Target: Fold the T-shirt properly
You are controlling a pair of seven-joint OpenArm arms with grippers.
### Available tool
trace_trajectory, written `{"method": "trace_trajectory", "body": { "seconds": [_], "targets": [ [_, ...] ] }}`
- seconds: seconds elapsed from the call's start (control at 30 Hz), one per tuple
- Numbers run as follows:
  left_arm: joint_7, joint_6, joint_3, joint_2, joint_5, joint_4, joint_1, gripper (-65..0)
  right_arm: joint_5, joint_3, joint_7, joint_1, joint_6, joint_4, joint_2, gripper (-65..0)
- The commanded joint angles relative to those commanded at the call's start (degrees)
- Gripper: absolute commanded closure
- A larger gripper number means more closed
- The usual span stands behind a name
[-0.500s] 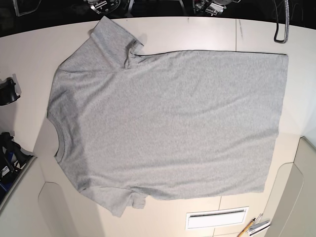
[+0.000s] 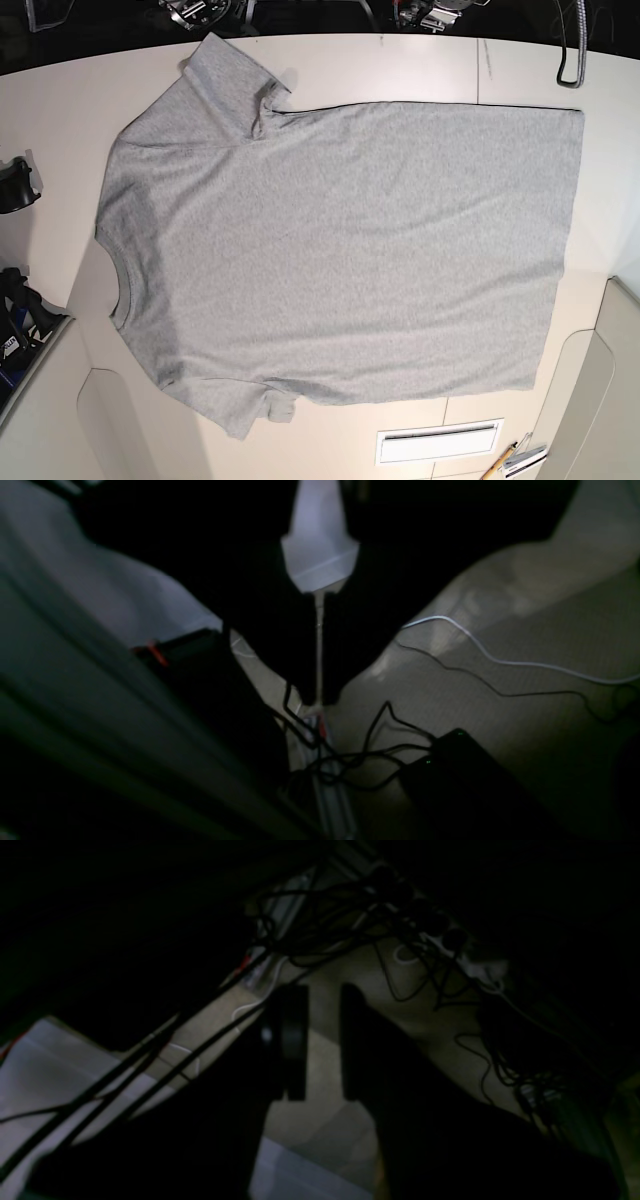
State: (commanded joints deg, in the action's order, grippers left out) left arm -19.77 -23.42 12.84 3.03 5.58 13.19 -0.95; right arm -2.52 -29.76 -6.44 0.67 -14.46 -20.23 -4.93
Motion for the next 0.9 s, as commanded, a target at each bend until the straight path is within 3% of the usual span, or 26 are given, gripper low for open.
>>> {"method": "trace_trajectory", "body": {
  "seconds": [0.1, 0.13, 0.23, 0.3, 0.37, 0.47, 0.7, 0.9],
  "targets": [
    [0.0, 0.0, 0.0, 0.0, 0.0, 0.0, 0.0, -14.1, -1.6, 0.0, 0.0, 0.0, -0.76, 0.0, 0.0, -3.0],
    [0.0, -1.4, 0.0, 0.0, 0.0, 0.0, 0.0, -14.1, -1.6, 0.0, 0.0, 0.0, -0.76, -0.2, 0.0, -3.3],
    [-5.1, -13.0, 0.0, 0.0, 1.1, 1.3, 0.3, -14.0, -1.6, 0.0, 0.0, 0.0, -0.76, -0.3, 0.0, -9.0],
    [-6.7, -16.3, 0.0, 0.0, 3.7, 1.5, 0.9, -14.1, -1.6, 0.0, 0.0, 0.2, -0.74, -0.4, -0.1, -15.8],
    [-6.6, -16.3, 0.0, 0.2, 4.1, 1.6, 1.9, -14.1, -1.6, 0.0, 0.0, 1.0, -0.66, -0.7, -0.7, -19.1],
    [-6.6, -16.3, 0.0, 0.5, 6.3, 3.0, 4.3, -14.1, -1.4, 0.0, 0.0, 3.3, -0.74, -3.0, -2.1, -19.1],
    [-7.8, -16.3, -0.1, 3.7, 8.1, 18.4, 15.4, -14.1, 3.0, 0.0, -0.3, 12.5, -0.72, -15.4, -7.8, -19.1],
    [-10.3, -16.2, -0.2, 9.1, 14.9, 32.2, 25.2, -14.1, 4.2, 0.0, -7.8, 21.0, -0.70, -30.3, -14.3, -19.1]
  ]
}}
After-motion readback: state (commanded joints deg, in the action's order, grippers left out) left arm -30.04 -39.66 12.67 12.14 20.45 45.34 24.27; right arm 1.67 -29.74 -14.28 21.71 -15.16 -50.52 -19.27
